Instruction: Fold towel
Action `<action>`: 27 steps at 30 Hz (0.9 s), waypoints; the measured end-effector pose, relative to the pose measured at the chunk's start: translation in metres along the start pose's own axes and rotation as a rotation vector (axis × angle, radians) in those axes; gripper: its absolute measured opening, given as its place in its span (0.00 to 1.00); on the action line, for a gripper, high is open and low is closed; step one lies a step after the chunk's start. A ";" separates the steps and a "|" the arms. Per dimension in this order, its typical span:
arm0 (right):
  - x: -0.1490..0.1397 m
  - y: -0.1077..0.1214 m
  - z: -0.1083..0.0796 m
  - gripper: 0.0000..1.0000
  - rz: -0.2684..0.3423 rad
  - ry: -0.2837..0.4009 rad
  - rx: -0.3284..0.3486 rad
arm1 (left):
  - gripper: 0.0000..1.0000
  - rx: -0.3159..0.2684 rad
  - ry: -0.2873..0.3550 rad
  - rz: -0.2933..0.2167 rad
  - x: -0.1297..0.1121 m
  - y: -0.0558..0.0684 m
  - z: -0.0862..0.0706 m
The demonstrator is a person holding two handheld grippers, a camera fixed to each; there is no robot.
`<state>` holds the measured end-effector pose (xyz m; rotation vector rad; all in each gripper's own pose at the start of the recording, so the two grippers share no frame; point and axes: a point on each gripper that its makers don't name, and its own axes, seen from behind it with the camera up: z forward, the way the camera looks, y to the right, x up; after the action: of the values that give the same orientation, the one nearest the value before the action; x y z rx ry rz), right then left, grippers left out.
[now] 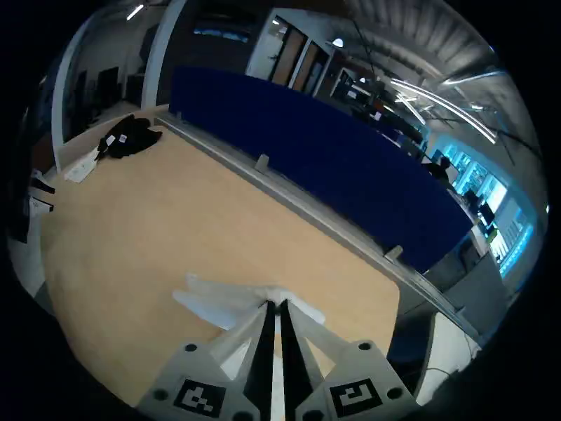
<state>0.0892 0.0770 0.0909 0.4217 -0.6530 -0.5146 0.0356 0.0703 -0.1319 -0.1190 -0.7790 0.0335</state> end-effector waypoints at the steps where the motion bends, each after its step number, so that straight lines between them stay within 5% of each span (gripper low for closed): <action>1: -0.003 0.001 -0.001 0.05 0.002 -0.002 -0.001 | 0.92 -0.001 0.000 0.001 0.000 0.001 0.000; 11: -0.040 0.006 -0.019 0.05 0.026 -0.034 -0.021 | 0.92 -0.010 -0.001 0.018 0.002 0.009 -0.001; 27: -0.138 0.008 -0.048 0.05 0.113 -0.139 -0.073 | 0.92 -0.029 -0.009 0.044 0.002 0.017 0.002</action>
<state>0.0300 0.1722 -0.0033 0.2806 -0.7853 -0.4617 0.0357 0.0871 -0.1306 -0.1636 -0.7856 0.0645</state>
